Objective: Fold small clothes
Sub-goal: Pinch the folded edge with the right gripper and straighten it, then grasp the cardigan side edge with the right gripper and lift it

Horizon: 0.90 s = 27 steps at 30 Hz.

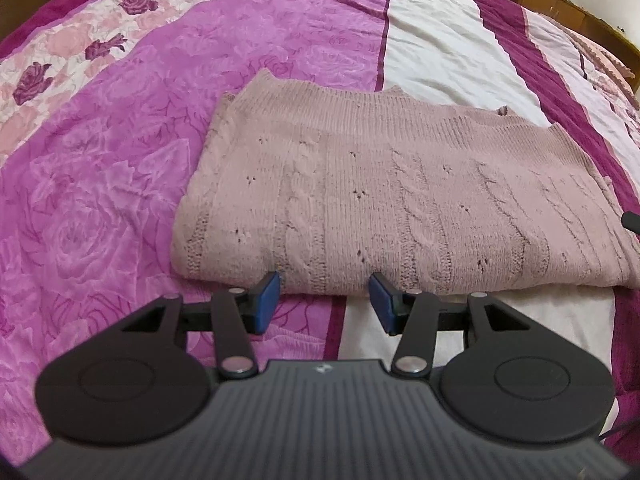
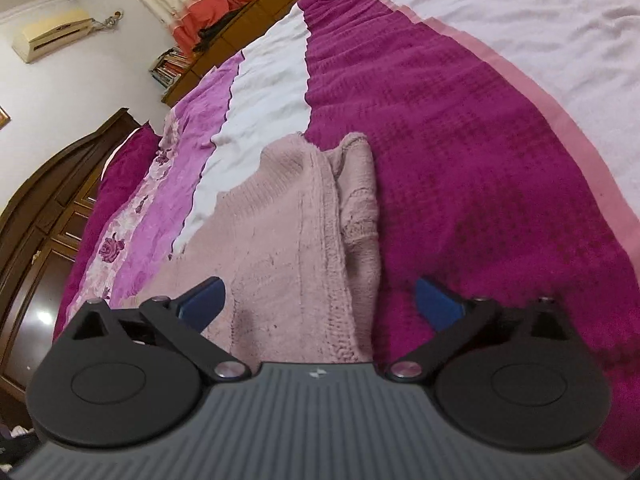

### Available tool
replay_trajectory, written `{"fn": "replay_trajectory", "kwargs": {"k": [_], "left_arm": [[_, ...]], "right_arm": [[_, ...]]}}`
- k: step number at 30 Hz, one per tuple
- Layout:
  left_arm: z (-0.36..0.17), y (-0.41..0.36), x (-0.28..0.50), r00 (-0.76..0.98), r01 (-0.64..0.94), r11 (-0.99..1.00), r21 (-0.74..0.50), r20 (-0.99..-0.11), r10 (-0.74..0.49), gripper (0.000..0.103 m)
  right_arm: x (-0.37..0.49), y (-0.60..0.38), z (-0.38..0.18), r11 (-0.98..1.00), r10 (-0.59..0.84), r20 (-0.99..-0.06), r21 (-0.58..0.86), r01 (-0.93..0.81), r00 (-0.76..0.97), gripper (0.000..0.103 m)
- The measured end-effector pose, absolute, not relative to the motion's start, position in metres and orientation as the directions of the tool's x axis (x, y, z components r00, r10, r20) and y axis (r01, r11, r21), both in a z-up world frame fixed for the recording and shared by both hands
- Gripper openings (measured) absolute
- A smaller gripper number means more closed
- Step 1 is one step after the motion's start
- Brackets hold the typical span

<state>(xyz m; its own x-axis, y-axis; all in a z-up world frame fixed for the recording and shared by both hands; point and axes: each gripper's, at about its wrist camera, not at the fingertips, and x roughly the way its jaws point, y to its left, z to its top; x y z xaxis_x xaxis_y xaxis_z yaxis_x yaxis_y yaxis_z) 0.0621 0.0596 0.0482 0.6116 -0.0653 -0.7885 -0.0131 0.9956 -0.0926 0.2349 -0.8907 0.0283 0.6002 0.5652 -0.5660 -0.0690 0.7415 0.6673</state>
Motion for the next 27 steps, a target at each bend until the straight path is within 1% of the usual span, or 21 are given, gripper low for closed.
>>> {"fn": "replay_trajectory", "kwargs": {"k": [2,7,11,13,15,16,18,21,24,26,27], "left_arm": [[0.048,0.060,0.062,0.609,-0.020,0.995,-0.097,-0.791,-0.065,0.051],[0.047,0.058,0.061,0.604,-0.018,0.996,-0.091,-0.794,-0.062,0.051],[0.047,0.058,0.061,0.603,-0.020,0.996,-0.092,-0.795,-0.062,0.051],[0.047,0.058,0.061,0.603,-0.019,0.996,-0.091,-0.795,-0.061,0.051],[0.047,0.058,0.061,0.601,-0.020,0.996,-0.088,-0.797,-0.058,0.051],[0.047,0.059,0.061,0.599,-0.022,0.996,-0.087,-0.799,-0.057,0.051],[0.046,0.059,0.061,0.596,-0.024,0.996,-0.086,-0.801,-0.055,0.051],[0.046,0.058,0.062,0.589,-0.029,0.996,-0.087,-0.806,-0.054,0.051],[0.044,0.058,0.062,0.586,-0.030,0.996,-0.080,-0.809,-0.047,0.051],[0.043,0.057,0.063,0.585,-0.030,0.997,-0.073,-0.810,-0.042,0.051],[0.043,0.056,0.063,0.584,-0.031,0.997,-0.071,-0.811,-0.040,0.051]], "right_arm": [[0.235,-0.892,0.028,0.726,0.574,-0.551,0.684,-0.066,0.606,0.103],[0.229,-0.891,0.026,0.665,0.634,-0.477,0.738,-0.114,0.608,0.103],[0.227,-0.884,0.024,0.615,0.664,-0.430,0.779,-0.120,0.611,0.099],[0.228,-0.883,0.023,0.588,0.669,-0.408,0.802,-0.107,0.621,0.096],[0.229,-0.886,0.020,0.548,0.677,-0.380,0.832,-0.087,0.630,0.088],[0.229,-0.888,0.018,0.522,0.682,-0.363,0.849,-0.076,0.635,0.086],[0.230,-0.894,0.011,0.448,0.698,-0.311,0.892,-0.056,0.645,0.077],[0.229,-0.901,0.003,0.378,0.705,-0.257,0.925,-0.044,0.661,0.070],[0.230,-0.902,0.001,0.390,0.699,-0.268,0.920,-0.039,0.663,0.064],[0.230,-0.898,0.004,0.435,0.690,-0.300,0.899,-0.047,0.658,0.061],[0.230,-0.896,0.006,0.468,0.681,-0.324,0.882,-0.051,0.656,0.058]]}}
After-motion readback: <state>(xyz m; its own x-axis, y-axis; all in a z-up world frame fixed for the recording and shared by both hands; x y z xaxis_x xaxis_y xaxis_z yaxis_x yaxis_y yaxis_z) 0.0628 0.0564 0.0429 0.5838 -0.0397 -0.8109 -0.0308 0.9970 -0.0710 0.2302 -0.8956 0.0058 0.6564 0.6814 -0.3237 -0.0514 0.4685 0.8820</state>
